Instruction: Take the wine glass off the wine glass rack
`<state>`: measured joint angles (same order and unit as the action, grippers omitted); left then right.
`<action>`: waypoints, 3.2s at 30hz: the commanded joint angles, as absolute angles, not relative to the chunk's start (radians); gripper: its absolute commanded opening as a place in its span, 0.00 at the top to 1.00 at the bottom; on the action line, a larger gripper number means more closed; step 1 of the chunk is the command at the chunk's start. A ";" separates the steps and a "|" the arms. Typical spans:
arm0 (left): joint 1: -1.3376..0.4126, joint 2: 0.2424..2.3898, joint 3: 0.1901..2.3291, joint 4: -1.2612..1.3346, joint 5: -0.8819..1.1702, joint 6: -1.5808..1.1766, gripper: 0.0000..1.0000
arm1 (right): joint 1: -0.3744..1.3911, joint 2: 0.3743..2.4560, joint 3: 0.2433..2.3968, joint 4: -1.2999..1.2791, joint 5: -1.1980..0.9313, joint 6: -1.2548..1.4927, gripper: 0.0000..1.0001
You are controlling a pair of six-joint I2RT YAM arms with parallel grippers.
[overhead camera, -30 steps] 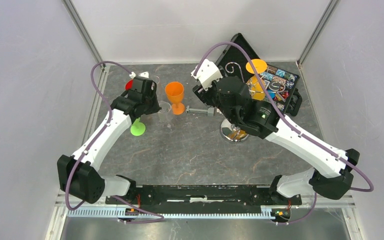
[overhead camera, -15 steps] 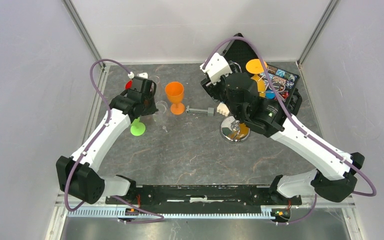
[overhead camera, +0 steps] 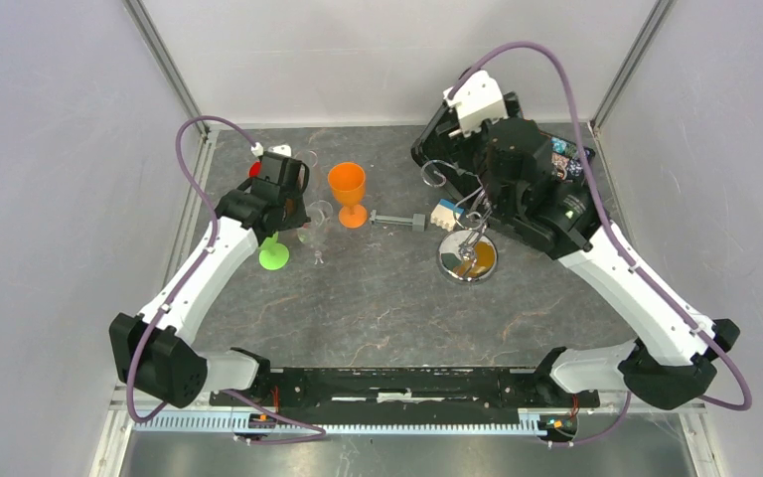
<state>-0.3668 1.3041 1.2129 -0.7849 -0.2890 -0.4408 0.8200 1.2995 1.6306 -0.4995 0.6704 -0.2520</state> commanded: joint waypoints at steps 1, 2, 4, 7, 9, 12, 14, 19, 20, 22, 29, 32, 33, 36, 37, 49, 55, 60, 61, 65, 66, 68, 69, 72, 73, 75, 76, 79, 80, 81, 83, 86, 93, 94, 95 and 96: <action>-0.368 1.263 1.260 -0.765 -0.328 -0.393 0.89 | 0.760 1.292 1.724 -0.501 0.688 -0.245 0.26; -0.367 1.261 1.259 -0.765 -0.330 -0.393 0.84 | 0.740 1.296 1.733 -0.505 0.681 -0.239 0.25; -0.368 1.258 1.261 -0.765 -0.331 -0.397 0.73 | 0.696 1.312 1.761 -0.532 0.643 -0.225 0.25; -0.367 1.253 1.266 -0.766 -0.328 -0.402 0.63 | 0.600 1.343 1.801 -0.569 0.549 -0.185 0.25; -0.365 1.249 1.272 -0.768 -0.328 -0.403 0.60 | 0.525 1.356 1.810 -0.580 0.471 -0.148 0.25; -0.367 1.236 1.285 -0.775 -0.328 -0.402 0.55 | 0.408 1.368 1.812 -0.598 0.352 -0.064 0.26; -0.366 1.222 1.288 -0.776 -0.327 -0.400 0.52 | 0.322 1.358 1.797 -0.601 0.239 0.013 0.30; -0.365 1.184 1.291 -0.775 -0.327 -0.394 0.39 | 0.213 1.282 1.650 -0.502 0.129 0.215 0.38; -0.366 1.179 1.290 -0.775 -0.328 -0.392 0.37 | 0.197 1.273 1.625 -0.490 0.117 0.254 0.39; -0.366 1.163 1.291 -0.776 -0.325 -0.385 0.33 | 0.169 1.264 1.579 -0.467 0.081 0.329 0.39; -0.366 1.102 1.285 -0.775 -0.343 -0.376 0.21 | 0.104 1.203 1.425 -0.331 -0.053 0.542 0.40; -0.366 1.079 1.283 -0.775 -0.349 -0.370 0.20 | 0.101 1.197 1.404 -0.317 -0.073 0.567 0.43; -0.365 1.070 1.284 -0.774 -0.352 -0.370 0.20 | 0.101 1.194 1.396 -0.310 -0.079 0.573 0.44; -0.366 1.049 1.282 -0.767 -0.360 -0.367 0.19 | 0.101 1.182 1.380 -0.302 -0.085 0.578 0.51; -0.367 1.041 1.282 -0.763 -0.359 -0.366 0.19 | 0.101 1.179 1.378 -0.302 -0.086 0.579 0.52; -0.367 1.000 1.270 -0.755 -0.382 -0.360 0.17 | 0.101 1.165 1.347 -0.341 -0.038 0.667 0.55; -0.366 0.988 1.261 -0.754 -0.393 -0.361 0.17 | 0.102 1.175 1.350 -0.344 -0.041 0.693 0.56; -0.366 0.980 1.252 -0.747 -0.401 -0.362 0.16 | 0.101 1.175 1.350 -0.366 -0.007 0.696 0.58; -0.366 0.980 1.252 -0.747 -0.402 -0.361 0.16 | 0.101 1.170 1.351 -0.372 0.013 0.695 0.59; -0.366 0.980 1.250 -0.746 -0.402 -0.360 0.16 | 0.101 1.158 1.347 -0.381 0.048 0.684 0.59; -0.366 0.980 1.249 -0.746 -0.401 -0.360 0.16 | 0.100 1.161 1.348 -0.380 0.041 0.684 0.59; -0.365 0.981 1.247 -0.742 -0.401 -0.360 0.16 | 0.101 1.170 1.348 -0.377 0.021 0.686 0.59; -0.367 0.982 1.246 -0.741 -0.400 -0.362 0.15 | 0.101 1.176 1.347 -0.375 0.011 0.690 0.59; -0.366 0.981 1.246 -0.741 -0.399 -0.363 0.15 | 0.101 1.189 1.342 -0.361 0.003 0.707 0.59; -0.365 0.981 1.246 -0.741 -0.400 -0.364 0.15 | 0.101 1.190 1.338 -0.353 -0.022 0.713 0.59; -0.366 0.978 1.244 -0.741 -0.399 -0.361 0.15 | 0.100 1.195 1.338 -0.338 -0.040 0.727 0.60; -0.367 0.979 1.243 -0.741 -0.399 -0.362 0.15 | 0.100 1.199 1.341 -0.333 -0.047 0.733 0.60; -0.367 0.974 1.241 -0.740 -0.403 -0.362 0.15 | 0.101 1.200 1.334 -0.302 -0.066 0.765 0.60; -0.366 0.974 1.241 -0.740 -0.403 -0.361 0.15 | 0.101 1.198 1.325 -0.290 -0.069 0.774 0.61; -0.366 0.972 1.241 -0.742 -0.404 -0.360 0.15 | 0.100 1.197 1.321 -0.282 -0.065 0.780 0.62; -0.366 0.970 1.241 -0.742 -0.407 -0.360 0.15 | 0.101 1.200 1.314 -0.276 -0.052 0.788 0.64; -0.367 0.969 1.239 -0.741 -0.410 -0.358 0.15 | 0.101 1.211 1.305 -0.272 -0.049 0.798 0.66; -0.367 0.969 1.236 -0.741 -0.417 -0.362 0.14 | 0.100 1.221 1.266 -0.233 -0.052 0.829 0.79; -0.367 0.969 1.236 -0.740 -0.417 -0.361 0.14 | 0.101 1.220 1.263 -0.230 -0.051 0.833 0.83; -0.366 0.969 1.236 -0.741 -0.417 -0.360 0.14 | 0.101 1.216 1.259 -0.223 -0.050 0.837 0.90; -0.367 0.969 1.236 -0.741 -0.418 -0.359 0.14 | 0.101 1.211 1.253 -0.215 -0.044 0.840 0.96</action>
<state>-0.3668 0.9871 1.2369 -0.7792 -0.3916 -0.4080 0.1005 1.2129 1.2793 -0.2581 -0.0441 0.8112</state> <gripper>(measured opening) 0.849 0.132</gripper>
